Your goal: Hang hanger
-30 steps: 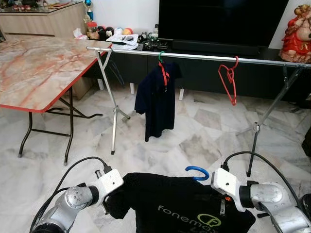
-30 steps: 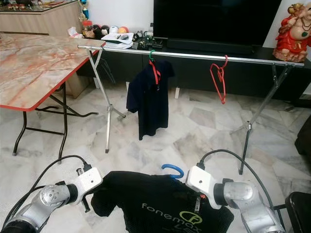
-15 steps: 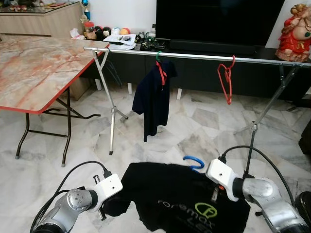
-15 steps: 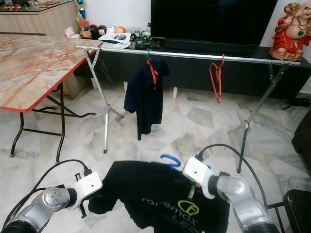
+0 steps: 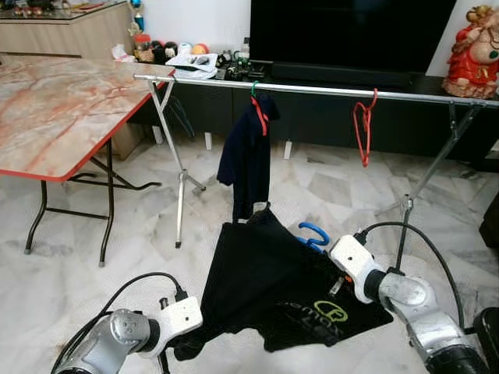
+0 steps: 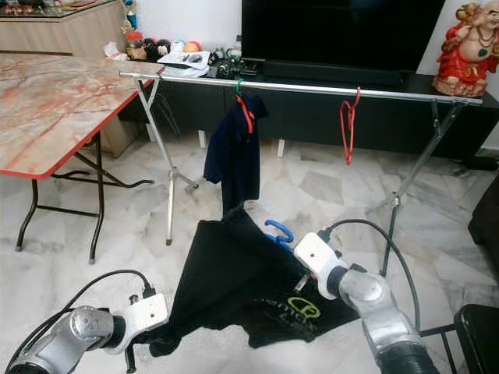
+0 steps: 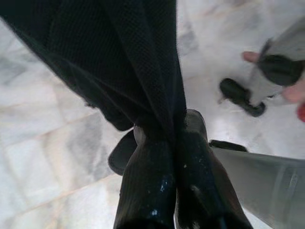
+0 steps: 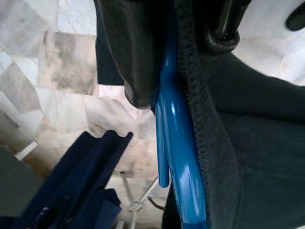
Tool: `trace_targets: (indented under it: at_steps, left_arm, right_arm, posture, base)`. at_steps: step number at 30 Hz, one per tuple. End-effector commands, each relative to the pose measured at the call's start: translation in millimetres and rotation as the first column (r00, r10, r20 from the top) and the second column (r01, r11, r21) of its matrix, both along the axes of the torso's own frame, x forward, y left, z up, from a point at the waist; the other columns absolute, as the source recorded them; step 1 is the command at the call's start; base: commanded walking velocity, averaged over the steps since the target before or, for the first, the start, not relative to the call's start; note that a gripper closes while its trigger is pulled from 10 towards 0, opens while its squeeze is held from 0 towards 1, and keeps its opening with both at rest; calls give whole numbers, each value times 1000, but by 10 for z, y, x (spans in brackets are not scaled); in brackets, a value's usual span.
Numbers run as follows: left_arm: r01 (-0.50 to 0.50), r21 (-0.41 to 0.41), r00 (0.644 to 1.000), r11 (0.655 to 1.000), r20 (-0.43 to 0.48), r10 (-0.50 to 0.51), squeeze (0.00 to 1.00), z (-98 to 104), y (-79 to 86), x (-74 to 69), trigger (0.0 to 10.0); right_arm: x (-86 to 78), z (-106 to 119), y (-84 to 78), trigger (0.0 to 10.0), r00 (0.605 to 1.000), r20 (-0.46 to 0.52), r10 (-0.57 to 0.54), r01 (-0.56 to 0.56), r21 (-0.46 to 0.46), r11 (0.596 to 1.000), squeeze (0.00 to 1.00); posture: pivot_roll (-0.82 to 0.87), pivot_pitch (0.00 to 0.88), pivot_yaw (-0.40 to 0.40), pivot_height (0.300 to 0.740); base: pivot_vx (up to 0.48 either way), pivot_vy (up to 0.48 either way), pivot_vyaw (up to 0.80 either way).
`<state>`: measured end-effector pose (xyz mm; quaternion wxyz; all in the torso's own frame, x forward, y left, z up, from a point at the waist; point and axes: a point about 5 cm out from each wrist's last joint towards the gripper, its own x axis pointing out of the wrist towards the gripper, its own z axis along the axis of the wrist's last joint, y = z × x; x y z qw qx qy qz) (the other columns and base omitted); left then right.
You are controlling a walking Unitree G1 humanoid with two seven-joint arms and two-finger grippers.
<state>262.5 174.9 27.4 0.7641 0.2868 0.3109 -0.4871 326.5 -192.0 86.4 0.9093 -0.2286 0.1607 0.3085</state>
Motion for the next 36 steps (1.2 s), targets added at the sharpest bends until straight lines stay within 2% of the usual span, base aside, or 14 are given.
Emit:
trace_targets:
  at_steps: [1, 4, 7, 13, 14, 15, 17, 18, 19, 21, 22, 27, 30, 36]
  left_arm:
    - [43, 47, 983, 998, -178, -34, 0, -184, 107, -257, 0]
    - [51, -7, 978, 999, -203, -51, 0, -136, 46, -283, 0]
    - [62, -65, 975, 996, -208, -75, 0, -68, -37, -285, 0]
    - [36, -50, 992, 998, -117, -42, 0, -13, -52, -189, 0]
    - [-3, -20, 998, 1000, -70, 2, 0, -14, -25, -126, 5843]
    - [-10, -8, 999, 1000, -51, 9, 0, -17, -13, -103, 10000]
    - [-12, -2, 999, 1000, -45, 12, 0, -12, -7, -98, 10000]
    - [-46, 27, 999, 999, -10, 47, 0, -8, 44, -48, 10000]
    - [-65, 30, 998, 997, 1, 65, 580, 13, 80, -20, 10000]
    - [-64, 27, 998, 998, 0, 64, 580, 21, 85, -19, 10000]
    - [-60, 20, 998, 998, 2, 60, 1000, 48, 88, -18, 10000]
    - [-51, -4, 999, 999, 4, 51, 1000, 109, 114, -22, 10000]
    - [-52, -30, 999, 998, 10, 53, 1000, 177, 131, 0, 10000]
    - [-32, -110, 997, 993, 67, 40, 1000, 425, 98, 107, 10000]
  right_arm:
    - [227, 414, -198, 10000, 957, 190, -221, 201, 118, 972, 0]
    - [257, 409, -186, 10000, 942, 198, -271, 249, 131, 960, 0]
    - [282, 398, -153, 10000, 926, 183, -330, 295, 193, 936, 0]
    - [252, 331, -8, 10000, 959, 136, -247, 215, 214, 953, 0]
    - [226, 298, 33, 10000, 974, 116, -193, 168, 200, 965, 0]
    - [206, 276, 56, 10000, 982, 106, -156, 135, 184, 974, 0]
    - [196, 261, 71, 10000, 986, 102, -135, 116, 173, 978, 0]
    - [131, 190, 122, 10000, 996, 84, -32, 23, 108, 994, 0]
    - [66, 124, 148, 10000, 997, 60, 58, -61, 51, 997, 0]
    - [51, 110, 151, 10000, 996, 53, 77, -79, 38, 996, 0]
    - [32, 88, 135, 10000, 994, 40, 101, -102, 14, 995, 0]
    - [5, 30, 58, 10000, 989, 7, 151, -150, -66, 986, 0]
    - [-36, 5, 54, 10000, 973, -19, 229, -229, -105, 968, 0]
    - [-212, -117, 92, 10000, 892, -164, 422, -443, -122, 888, 0]
  posture:
    - [118, 48, -1, 740]
    - [118, 48, -1, 740]
    - [122, 47, -5, 740]
    - [122, 47, -5, 740]
    - [122, 47, -5, 740]
    - [123, 44, -6, 740]
    - [123, 43, -6, 740]
    - [121, 44, -6, 740]
    - [121, 44, -6, 740]
    - [121, 44, -6, 740]
    - [123, 44, -8, 740]
    - [124, 45, -8, 740]
    - [126, 45, -11, 740]
    - [127, 44, -12, 740]
  base:
    - [0, 0, 0]
    - [0, 0, 0]
    - [0, 0, 0]
    - [0, 0, 0]
    - [0, 0, 0]
    - [0, 0, 0]
    - [0, 0, 0]
    - [0, 0, 0]
    - [0, 0, 0]
    - [0, 0, 0]
    - [0, 0, 0]
    - [0, 0, 0]
    - [0, 0, 0]
    - [0, 0, 0]
